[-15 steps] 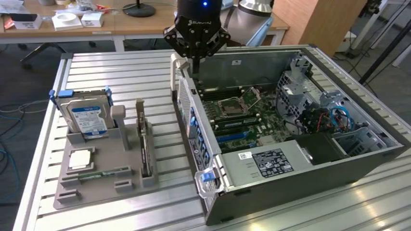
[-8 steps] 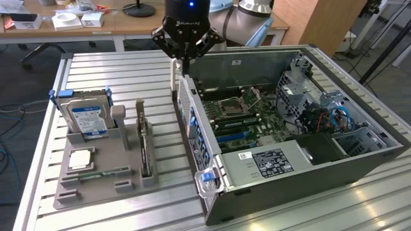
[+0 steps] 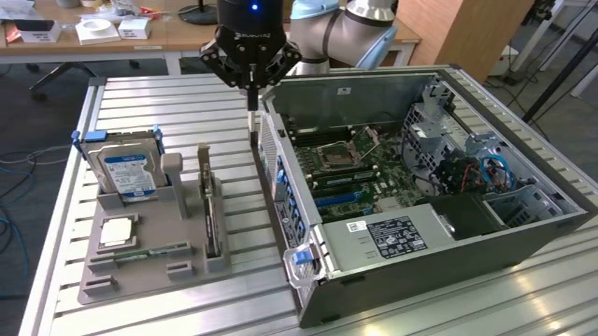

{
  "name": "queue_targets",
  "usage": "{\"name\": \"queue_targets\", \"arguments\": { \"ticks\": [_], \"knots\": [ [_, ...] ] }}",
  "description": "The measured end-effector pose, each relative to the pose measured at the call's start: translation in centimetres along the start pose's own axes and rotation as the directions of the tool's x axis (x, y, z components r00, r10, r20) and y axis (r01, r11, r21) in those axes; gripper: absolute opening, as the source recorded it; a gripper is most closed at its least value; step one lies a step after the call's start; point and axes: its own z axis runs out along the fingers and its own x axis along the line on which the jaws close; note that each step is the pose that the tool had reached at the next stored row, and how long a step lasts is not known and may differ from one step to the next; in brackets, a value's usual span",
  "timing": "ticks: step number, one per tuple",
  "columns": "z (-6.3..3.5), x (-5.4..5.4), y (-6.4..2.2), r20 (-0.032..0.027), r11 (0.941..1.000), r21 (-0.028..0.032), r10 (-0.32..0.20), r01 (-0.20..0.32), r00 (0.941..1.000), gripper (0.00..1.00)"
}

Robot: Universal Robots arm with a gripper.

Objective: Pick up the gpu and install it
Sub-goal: 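Reach for the gpu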

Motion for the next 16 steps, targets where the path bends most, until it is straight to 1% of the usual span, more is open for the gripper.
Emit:
{"name": "queue_targets", "arguments": {
  "ticks": [11, 16],
  "knots": [
    [0.26, 3.4, -0.26, 0.0, 1.0, 0.0, 0.0, 0.0, 1.0, 0.1],
    [0.44, 4.7, -0.37, 0.0001, 1.0, 0.0, 0.0, 0.0, 1.0, 0.1]
  ]
}}
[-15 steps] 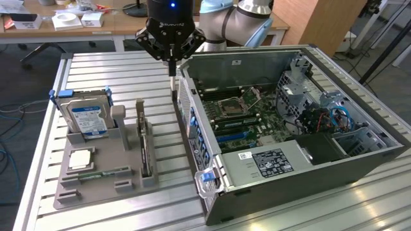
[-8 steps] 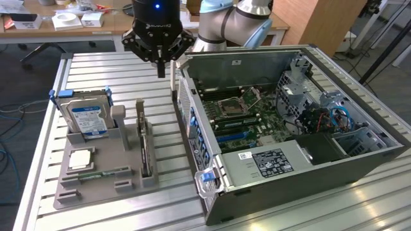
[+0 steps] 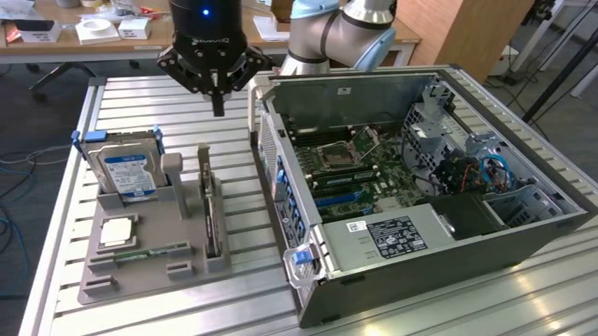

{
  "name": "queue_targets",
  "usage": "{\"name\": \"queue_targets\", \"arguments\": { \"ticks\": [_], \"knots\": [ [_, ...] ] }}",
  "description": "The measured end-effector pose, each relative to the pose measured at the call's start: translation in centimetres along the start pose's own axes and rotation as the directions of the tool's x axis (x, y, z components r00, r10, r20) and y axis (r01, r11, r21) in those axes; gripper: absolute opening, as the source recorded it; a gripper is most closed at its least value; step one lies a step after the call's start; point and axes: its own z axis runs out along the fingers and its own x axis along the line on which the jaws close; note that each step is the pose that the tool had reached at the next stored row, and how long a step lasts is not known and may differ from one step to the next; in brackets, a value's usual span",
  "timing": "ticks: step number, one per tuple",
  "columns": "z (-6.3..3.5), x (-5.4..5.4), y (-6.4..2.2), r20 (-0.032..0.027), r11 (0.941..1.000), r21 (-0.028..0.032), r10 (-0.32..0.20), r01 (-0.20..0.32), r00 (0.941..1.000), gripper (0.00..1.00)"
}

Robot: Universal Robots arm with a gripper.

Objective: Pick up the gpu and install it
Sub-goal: 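Reach for the gpu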

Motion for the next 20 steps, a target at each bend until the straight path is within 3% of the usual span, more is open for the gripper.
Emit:
{"name": "queue_targets", "arguments": {
  "ticks": [12, 20],
  "knots": [
    [0.46, 2.7, -0.22, -0.0003, 1.0, 0.0, 0.0, 0.0, 1.0, 0.1],
    [0.46, 2.8, -0.23, -0.0004, 1.0, 0.0001, 0.0, 0.0, 1.0, 0.1]
  ]
}}
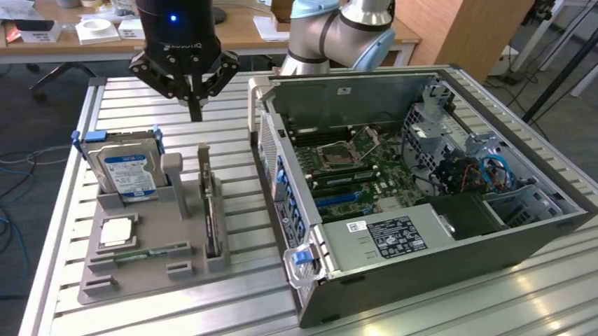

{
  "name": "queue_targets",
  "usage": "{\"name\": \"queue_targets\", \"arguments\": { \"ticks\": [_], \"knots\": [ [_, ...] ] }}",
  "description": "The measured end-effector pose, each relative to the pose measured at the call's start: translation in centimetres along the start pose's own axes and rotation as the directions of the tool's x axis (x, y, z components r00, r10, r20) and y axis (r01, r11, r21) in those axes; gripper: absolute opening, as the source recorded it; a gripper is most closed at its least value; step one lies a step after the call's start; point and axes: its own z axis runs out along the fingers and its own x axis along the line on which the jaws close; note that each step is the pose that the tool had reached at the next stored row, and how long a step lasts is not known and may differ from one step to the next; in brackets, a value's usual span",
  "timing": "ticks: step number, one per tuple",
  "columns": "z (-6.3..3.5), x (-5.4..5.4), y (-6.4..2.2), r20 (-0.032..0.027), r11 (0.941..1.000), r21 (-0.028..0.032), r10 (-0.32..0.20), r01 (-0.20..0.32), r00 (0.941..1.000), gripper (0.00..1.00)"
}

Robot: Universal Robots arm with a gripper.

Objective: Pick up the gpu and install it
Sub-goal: 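Reach for the gpu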

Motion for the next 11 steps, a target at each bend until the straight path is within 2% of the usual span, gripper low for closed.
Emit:
{"name": "queue_targets", "arguments": {
  "ticks": [4, 11],
  "knots": [
    [-0.01, 0.0, -0.27, 0.0, 1.0, 0.0, 0.0, 0.0, 1.0, 0.1],
    [-0.07, -0.1, -1.65, 0.0, 1.0, 0.0, 0.0, 0.0, 1.0, 0.1]
  ]
}}
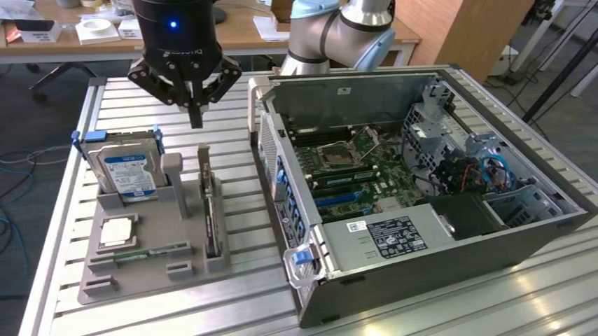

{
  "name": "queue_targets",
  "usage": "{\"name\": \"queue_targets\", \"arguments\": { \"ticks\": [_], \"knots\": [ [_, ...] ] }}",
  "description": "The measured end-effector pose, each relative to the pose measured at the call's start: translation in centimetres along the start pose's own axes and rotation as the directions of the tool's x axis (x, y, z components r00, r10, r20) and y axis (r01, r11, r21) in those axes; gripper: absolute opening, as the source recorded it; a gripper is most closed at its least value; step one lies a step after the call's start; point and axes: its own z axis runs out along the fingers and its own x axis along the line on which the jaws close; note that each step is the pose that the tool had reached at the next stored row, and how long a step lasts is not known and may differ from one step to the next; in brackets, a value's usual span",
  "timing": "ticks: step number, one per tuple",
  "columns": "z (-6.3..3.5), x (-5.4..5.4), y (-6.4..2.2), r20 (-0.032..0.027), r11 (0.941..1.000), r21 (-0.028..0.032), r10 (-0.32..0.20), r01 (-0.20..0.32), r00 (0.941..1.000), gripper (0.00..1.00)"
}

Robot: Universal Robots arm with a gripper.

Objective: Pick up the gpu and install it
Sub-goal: 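Reach for the gpu, then pick up the gpu and move the gpu toward the slot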

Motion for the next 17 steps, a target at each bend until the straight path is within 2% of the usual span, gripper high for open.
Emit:
{"name": "queue_targets", "arguments": {
  "ticks": [11, 17],
  "knots": [
    [-0.08, 0.0, -2.02, 0.0001, 1.0, 0.0003, 0.0, 0.0, 1.0, 0.1],
    [-0.08, 0.0, -2.21, 0.0, 1.0, 0.0004, 0.0, 0.0, 1.0, 0.1]
  ]
}}
